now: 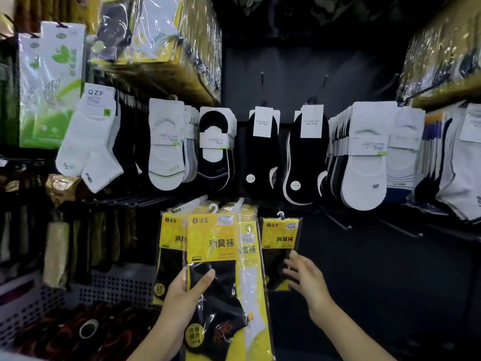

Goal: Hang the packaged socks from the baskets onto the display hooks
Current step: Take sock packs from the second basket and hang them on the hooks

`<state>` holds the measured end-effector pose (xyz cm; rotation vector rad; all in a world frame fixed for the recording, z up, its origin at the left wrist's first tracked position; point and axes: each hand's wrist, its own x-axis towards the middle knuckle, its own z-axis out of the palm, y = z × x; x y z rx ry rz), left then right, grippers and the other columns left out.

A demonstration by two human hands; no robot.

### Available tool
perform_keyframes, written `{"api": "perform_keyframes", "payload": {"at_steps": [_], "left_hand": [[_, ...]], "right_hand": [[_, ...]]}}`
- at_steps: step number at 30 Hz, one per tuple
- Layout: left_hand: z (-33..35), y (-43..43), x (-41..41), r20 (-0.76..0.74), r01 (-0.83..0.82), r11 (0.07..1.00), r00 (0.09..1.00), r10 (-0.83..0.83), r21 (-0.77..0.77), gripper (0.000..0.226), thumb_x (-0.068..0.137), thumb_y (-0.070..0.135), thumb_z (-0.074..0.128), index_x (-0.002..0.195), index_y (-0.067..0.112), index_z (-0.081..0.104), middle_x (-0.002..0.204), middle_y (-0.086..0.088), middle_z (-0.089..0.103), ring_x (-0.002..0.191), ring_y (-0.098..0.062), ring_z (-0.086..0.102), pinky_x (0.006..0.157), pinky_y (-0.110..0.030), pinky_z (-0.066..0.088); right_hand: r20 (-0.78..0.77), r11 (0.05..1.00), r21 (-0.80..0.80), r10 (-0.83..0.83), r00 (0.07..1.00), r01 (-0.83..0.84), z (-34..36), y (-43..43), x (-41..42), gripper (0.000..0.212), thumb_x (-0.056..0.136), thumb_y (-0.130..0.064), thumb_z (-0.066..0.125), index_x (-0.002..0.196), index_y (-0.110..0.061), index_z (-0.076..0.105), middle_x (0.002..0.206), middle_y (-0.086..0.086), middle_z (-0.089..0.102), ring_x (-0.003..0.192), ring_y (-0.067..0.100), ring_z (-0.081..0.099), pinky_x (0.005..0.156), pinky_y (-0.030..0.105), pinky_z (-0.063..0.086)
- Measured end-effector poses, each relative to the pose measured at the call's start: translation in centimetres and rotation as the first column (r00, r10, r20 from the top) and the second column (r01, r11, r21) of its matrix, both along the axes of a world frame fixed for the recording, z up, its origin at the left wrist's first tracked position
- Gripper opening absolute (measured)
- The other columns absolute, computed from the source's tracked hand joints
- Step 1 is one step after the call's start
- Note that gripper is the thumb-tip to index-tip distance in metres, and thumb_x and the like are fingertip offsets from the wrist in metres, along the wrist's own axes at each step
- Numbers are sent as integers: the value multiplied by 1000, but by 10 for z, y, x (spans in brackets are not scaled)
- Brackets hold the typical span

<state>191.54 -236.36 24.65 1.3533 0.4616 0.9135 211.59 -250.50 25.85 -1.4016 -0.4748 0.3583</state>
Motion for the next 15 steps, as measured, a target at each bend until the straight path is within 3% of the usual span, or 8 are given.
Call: {"api": "perform_keyframes", "payload": {"at_steps": [3,5,9,12,15], "left_hand": [[-8,-15,14,-5,63,997,998,-63,-35,36,78,27,73,113,22,64,106,4,73,106,-16,65,93,-34,51],[-12,-24,20,-19,93,995,995,-94,-43,36,80,28,72,114,24,62,109,8,70,107,-10,62,85,-22,48],[-15,-24,23,-25,72,997,997,-72,-9,27,84,20,69,110,20,64,108,3,71,108,-17,62,90,-30,50],[-12,-19,18,0,2,1000,1000,-2,-13,11,86,18,66,91,28,63,79,18,72,84,3,63,64,-12,48],[-11,-11,13,33,-49,999,998,49,0,17,87,14,64,81,27,55,52,27,63,57,11,60,47,-3,40]], "right_hand": [[34,960,-35,281,959,-279,9,-5,-26,32,97,-44,43,113,-25,63,108,-1,72,99,15,69,85,31,53],[37,941,-34,339,940,-338,12,-11,-35,29,98,-39,45,112,-24,67,107,1,73,99,18,70,89,35,52],[89,980,-15,200,976,-199,8,-25,-35,22,96,-25,54,105,-10,67,97,7,75,87,20,72,76,31,54],[69,995,61,74,995,-78,10,-34,-27,17,96,-20,54,101,-12,68,91,3,76,81,17,73,65,25,54],[65,992,124,-44,997,36,16,-42,-17,16,96,-18,54,99,-13,68,88,2,76,79,15,73,65,27,53]]}}
